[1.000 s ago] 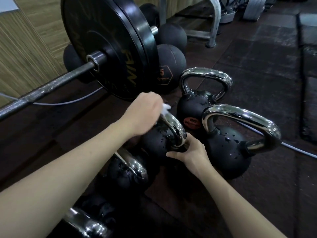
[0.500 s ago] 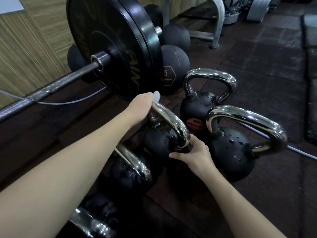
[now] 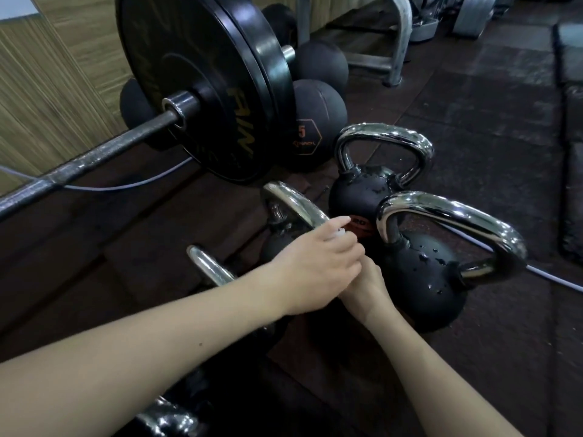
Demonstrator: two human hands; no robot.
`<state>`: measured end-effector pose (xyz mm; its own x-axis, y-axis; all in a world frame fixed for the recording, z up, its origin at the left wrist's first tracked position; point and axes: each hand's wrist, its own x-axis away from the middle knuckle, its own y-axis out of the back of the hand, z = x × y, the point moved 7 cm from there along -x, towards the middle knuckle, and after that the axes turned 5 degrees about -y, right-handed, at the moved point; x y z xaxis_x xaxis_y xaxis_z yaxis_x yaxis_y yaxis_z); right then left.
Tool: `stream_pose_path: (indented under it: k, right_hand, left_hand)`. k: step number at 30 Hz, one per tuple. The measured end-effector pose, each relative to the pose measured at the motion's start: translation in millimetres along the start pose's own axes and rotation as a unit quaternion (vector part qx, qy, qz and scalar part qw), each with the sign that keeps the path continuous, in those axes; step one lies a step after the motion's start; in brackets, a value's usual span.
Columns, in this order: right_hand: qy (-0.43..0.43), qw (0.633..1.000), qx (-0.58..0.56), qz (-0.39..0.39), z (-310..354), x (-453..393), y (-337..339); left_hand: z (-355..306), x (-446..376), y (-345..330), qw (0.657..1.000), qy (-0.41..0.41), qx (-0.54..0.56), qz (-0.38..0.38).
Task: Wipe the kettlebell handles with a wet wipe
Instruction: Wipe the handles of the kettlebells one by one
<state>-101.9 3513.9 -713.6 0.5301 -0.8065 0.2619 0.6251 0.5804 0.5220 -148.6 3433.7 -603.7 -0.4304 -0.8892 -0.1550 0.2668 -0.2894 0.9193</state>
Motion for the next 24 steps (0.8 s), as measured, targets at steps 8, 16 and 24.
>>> stream_pose_path:
  k: [8,16,24]
  right_hand:
    - [0.029,0.999,-0.040,0.005,-2.3,-1.6,-4.5]
    - [0.024,0.998,-0.056,0.009,-3.0,-1.9,-4.8]
    - [0.028,0.998,-0.052,0.005,-0.1,0.5,-3.4]
  left_hand:
    - [152.0,42.1,-23.7,0.850,0.420,0.317,-0.040]
    - [150.1,43.7,-21.6,0.868,0.419,0.266,-0.008]
    - [36.7,7.2,11.8,0.992,0.117,0.035,0.028]
